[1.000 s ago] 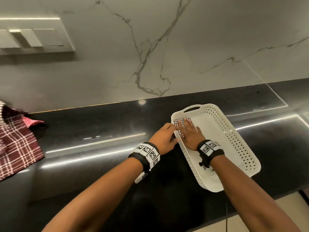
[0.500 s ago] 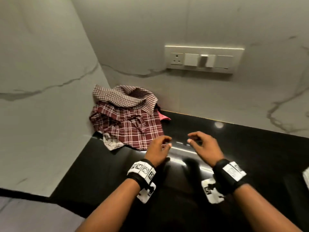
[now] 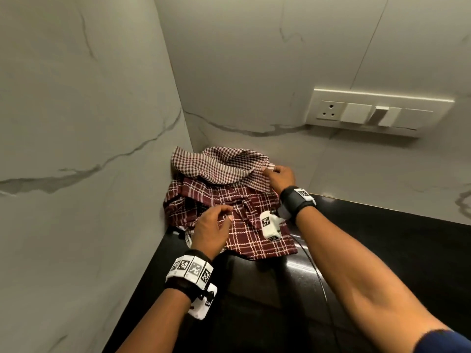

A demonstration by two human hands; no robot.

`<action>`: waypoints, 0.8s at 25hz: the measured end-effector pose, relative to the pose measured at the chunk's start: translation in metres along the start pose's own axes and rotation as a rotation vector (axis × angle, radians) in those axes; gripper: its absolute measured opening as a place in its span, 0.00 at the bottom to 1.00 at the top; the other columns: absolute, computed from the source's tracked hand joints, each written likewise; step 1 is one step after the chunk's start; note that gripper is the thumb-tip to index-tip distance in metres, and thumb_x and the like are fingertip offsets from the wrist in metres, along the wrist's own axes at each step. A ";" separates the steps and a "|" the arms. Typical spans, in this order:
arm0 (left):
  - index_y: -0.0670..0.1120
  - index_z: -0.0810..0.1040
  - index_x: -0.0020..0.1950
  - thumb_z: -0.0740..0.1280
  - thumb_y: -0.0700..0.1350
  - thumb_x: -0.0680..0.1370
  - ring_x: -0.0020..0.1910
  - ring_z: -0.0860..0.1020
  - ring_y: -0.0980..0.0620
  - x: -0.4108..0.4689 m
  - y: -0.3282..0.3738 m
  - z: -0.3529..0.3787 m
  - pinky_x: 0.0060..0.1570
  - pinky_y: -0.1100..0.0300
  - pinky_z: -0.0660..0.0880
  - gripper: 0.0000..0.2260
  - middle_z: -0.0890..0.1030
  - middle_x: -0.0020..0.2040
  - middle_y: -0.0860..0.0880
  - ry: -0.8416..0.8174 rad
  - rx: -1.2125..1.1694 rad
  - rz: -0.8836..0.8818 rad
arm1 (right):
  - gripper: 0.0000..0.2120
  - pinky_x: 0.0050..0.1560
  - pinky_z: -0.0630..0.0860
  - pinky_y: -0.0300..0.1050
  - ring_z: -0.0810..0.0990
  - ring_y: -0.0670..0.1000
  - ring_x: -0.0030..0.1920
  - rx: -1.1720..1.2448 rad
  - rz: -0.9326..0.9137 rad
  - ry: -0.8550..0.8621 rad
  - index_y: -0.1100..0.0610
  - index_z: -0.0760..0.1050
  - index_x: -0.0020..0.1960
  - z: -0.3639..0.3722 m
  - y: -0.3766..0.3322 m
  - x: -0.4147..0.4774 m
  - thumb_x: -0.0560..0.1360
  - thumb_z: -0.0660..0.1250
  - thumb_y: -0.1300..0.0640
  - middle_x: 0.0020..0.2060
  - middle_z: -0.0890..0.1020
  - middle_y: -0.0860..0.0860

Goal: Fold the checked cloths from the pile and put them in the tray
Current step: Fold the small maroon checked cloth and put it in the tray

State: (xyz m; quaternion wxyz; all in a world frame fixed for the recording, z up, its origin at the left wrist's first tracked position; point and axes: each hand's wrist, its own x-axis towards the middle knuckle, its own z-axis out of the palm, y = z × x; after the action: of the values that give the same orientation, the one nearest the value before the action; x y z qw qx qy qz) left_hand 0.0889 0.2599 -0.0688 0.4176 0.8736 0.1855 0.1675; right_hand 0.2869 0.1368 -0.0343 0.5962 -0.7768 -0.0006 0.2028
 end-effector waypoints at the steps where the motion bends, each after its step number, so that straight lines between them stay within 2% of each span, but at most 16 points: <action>1: 0.50 0.77 0.62 0.70 0.43 0.77 0.60 0.76 0.55 0.004 0.006 0.003 0.61 0.49 0.76 0.14 0.78 0.60 0.52 -0.026 -0.007 0.023 | 0.06 0.40 0.76 0.47 0.79 0.54 0.37 0.187 -0.018 -0.044 0.65 0.77 0.48 -0.003 -0.005 -0.011 0.78 0.70 0.62 0.38 0.82 0.59; 2: 0.52 0.73 0.67 0.72 0.45 0.75 0.64 0.73 0.54 0.009 0.014 0.008 0.66 0.49 0.74 0.21 0.75 0.65 0.51 -0.047 0.005 0.041 | 0.06 0.38 0.79 0.44 0.81 0.52 0.34 0.353 -0.033 -0.091 0.64 0.75 0.52 -0.009 -0.010 -0.026 0.77 0.70 0.65 0.36 0.84 0.56; 3: 0.54 0.68 0.71 0.73 0.47 0.74 0.69 0.68 0.53 0.012 0.022 0.014 0.69 0.51 0.69 0.27 0.70 0.69 0.50 -0.059 0.027 0.054 | 0.12 0.36 0.80 0.42 0.83 0.50 0.33 0.469 -0.054 -0.115 0.63 0.73 0.56 -0.016 -0.015 -0.043 0.75 0.72 0.66 0.37 0.85 0.54; 5: 0.56 0.62 0.75 0.74 0.51 0.73 0.72 0.63 0.51 0.014 0.046 0.025 0.68 0.54 0.63 0.34 0.63 0.73 0.49 -0.023 0.061 0.103 | 0.24 0.38 0.81 0.43 0.85 0.52 0.39 0.546 -0.102 -0.111 0.57 0.69 0.64 -0.037 -0.020 -0.079 0.72 0.75 0.65 0.43 0.86 0.57; 6: 0.55 0.65 0.74 0.74 0.52 0.74 0.70 0.64 0.50 0.014 0.061 0.030 0.67 0.54 0.65 0.32 0.65 0.72 0.47 0.021 0.061 0.151 | 0.26 0.40 0.82 0.43 0.84 0.53 0.42 0.538 -0.141 -0.100 0.53 0.68 0.64 -0.049 -0.020 -0.099 0.72 0.76 0.65 0.44 0.86 0.58; 7: 0.52 0.71 0.71 0.73 0.52 0.75 0.67 0.68 0.48 0.013 0.074 0.036 0.66 0.53 0.69 0.26 0.70 0.69 0.46 0.077 0.040 0.210 | 0.25 0.41 0.81 0.42 0.84 0.53 0.43 0.522 -0.189 -0.094 0.53 0.70 0.65 -0.061 -0.020 -0.118 0.73 0.75 0.64 0.44 0.86 0.58; 9: 0.45 0.82 0.60 0.72 0.45 0.75 0.56 0.77 0.47 0.009 0.093 0.045 0.56 0.47 0.76 0.14 0.80 0.56 0.45 0.186 -0.039 0.313 | 0.15 0.43 0.81 0.39 0.85 0.52 0.46 0.460 -0.284 -0.050 0.60 0.77 0.62 -0.095 -0.018 -0.149 0.76 0.71 0.66 0.45 0.86 0.56; 11: 0.45 0.84 0.53 0.71 0.40 0.74 0.47 0.81 0.51 0.002 0.101 0.050 0.49 0.51 0.79 0.09 0.84 0.47 0.50 0.195 -0.172 0.341 | 0.13 0.51 0.81 0.41 0.85 0.52 0.51 0.419 -0.318 -0.031 0.64 0.78 0.60 -0.136 -0.007 -0.173 0.77 0.67 0.69 0.50 0.86 0.57; 13: 0.51 0.84 0.52 0.71 0.46 0.77 0.45 0.81 0.61 -0.013 0.110 0.056 0.47 0.62 0.79 0.06 0.84 0.45 0.59 0.074 -0.287 0.337 | 0.13 0.57 0.80 0.46 0.85 0.54 0.53 0.174 -0.364 0.033 0.63 0.79 0.60 -0.178 0.011 -0.198 0.76 0.68 0.69 0.52 0.85 0.59; 14: 0.53 0.83 0.52 0.69 0.50 0.78 0.44 0.81 0.62 -0.019 0.114 0.058 0.46 0.65 0.78 0.05 0.83 0.44 0.61 -0.004 -0.295 0.328 | 0.10 0.55 0.81 0.47 0.85 0.52 0.51 -0.058 -0.402 0.118 0.61 0.81 0.57 -0.195 0.023 -0.207 0.76 0.71 0.64 0.49 0.86 0.56; 16: 0.52 0.81 0.49 0.65 0.54 0.80 0.44 0.80 0.61 -0.036 0.128 0.073 0.45 0.64 0.75 0.08 0.83 0.42 0.57 -0.178 -0.286 0.313 | 0.05 0.49 0.78 0.45 0.82 0.46 0.46 -0.422 -0.427 0.343 0.55 0.83 0.48 -0.228 0.052 -0.227 0.75 0.73 0.54 0.44 0.84 0.49; 17: 0.50 0.81 0.48 0.64 0.54 0.81 0.43 0.79 0.60 -0.046 0.137 0.081 0.45 0.63 0.75 0.10 0.82 0.42 0.56 -0.250 -0.275 0.327 | 0.04 0.51 0.77 0.43 0.80 0.45 0.50 -0.455 -0.426 0.368 0.53 0.82 0.48 -0.241 0.063 -0.235 0.75 0.73 0.53 0.49 0.82 0.48; 18: 0.49 0.81 0.48 0.63 0.53 0.81 0.43 0.79 0.60 -0.056 0.146 0.088 0.45 0.63 0.75 0.11 0.82 0.42 0.56 -0.319 -0.263 0.348 | 0.07 0.57 0.77 0.43 0.79 0.46 0.56 -0.368 -0.412 0.295 0.52 0.80 0.52 -0.249 0.071 -0.243 0.75 0.72 0.53 0.56 0.80 0.49; 20: 0.49 0.82 0.49 0.65 0.52 0.81 0.43 0.80 0.60 -0.076 0.172 0.106 0.44 0.63 0.76 0.10 0.83 0.42 0.56 -0.449 -0.212 0.403 | 0.22 0.64 0.76 0.43 0.79 0.48 0.63 -0.106 -0.349 0.008 0.52 0.73 0.65 -0.261 0.084 -0.257 0.73 0.74 0.53 0.64 0.78 0.51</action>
State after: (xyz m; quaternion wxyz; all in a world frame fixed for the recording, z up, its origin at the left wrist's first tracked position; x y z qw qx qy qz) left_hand 0.1011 0.0535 -0.0063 0.4951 0.8596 -0.1065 0.0680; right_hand 0.1134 -0.1919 0.0222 0.5804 -0.7961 -0.1440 0.0927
